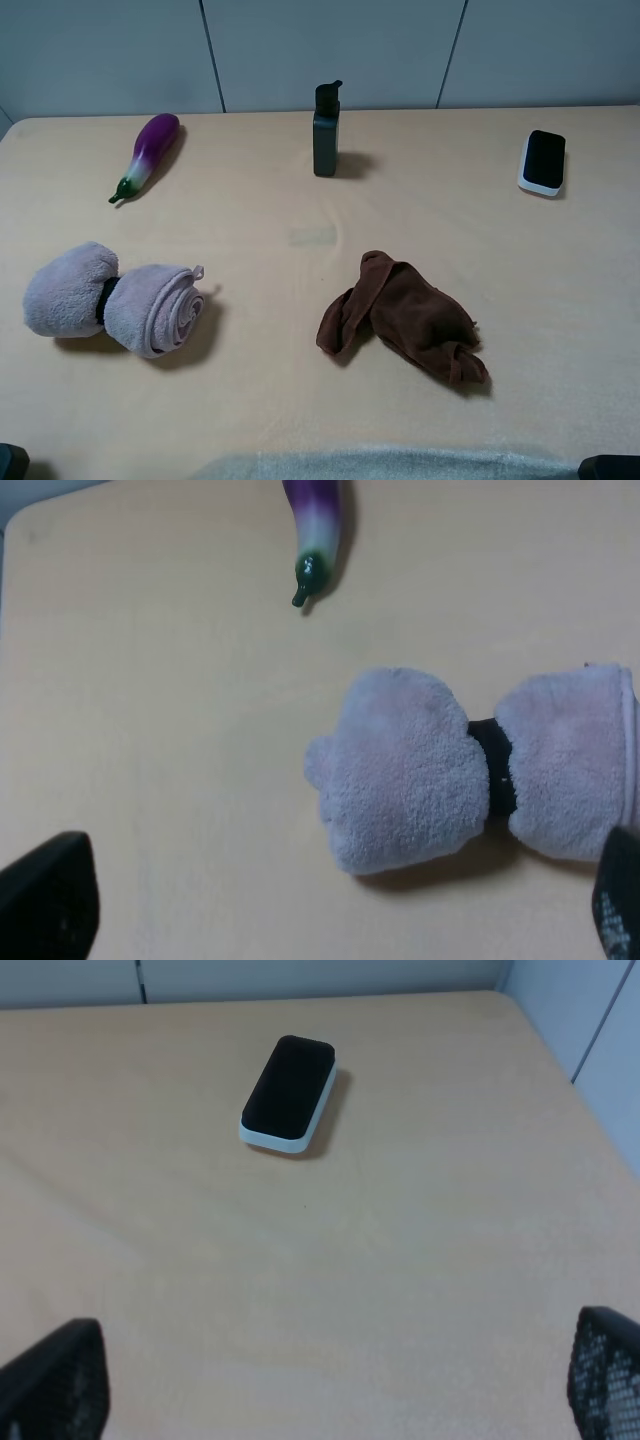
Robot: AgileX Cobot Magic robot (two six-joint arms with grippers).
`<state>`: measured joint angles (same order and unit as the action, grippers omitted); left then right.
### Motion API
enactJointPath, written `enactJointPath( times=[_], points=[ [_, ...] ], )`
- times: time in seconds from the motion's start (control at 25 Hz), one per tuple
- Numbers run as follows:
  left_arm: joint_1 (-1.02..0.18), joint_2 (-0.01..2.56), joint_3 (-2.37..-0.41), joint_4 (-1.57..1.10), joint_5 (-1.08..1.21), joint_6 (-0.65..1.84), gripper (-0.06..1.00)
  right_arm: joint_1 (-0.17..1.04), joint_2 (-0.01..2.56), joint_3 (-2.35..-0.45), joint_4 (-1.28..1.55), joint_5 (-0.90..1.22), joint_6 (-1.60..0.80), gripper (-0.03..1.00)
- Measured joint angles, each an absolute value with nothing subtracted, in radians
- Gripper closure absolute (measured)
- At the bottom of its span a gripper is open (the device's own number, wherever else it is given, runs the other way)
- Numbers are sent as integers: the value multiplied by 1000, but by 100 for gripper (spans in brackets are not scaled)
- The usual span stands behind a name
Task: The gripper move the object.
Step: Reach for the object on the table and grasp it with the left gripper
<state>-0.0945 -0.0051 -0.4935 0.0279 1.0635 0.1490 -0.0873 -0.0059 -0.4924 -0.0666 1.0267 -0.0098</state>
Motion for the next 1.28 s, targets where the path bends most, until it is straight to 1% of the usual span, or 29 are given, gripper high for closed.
enactJointPath(
  times=[1.28],
  points=[
    [-95, -5, -499, 39, 1060, 132, -5, -87, -6, -492, -67, 1027, -10, 28]
  ],
)
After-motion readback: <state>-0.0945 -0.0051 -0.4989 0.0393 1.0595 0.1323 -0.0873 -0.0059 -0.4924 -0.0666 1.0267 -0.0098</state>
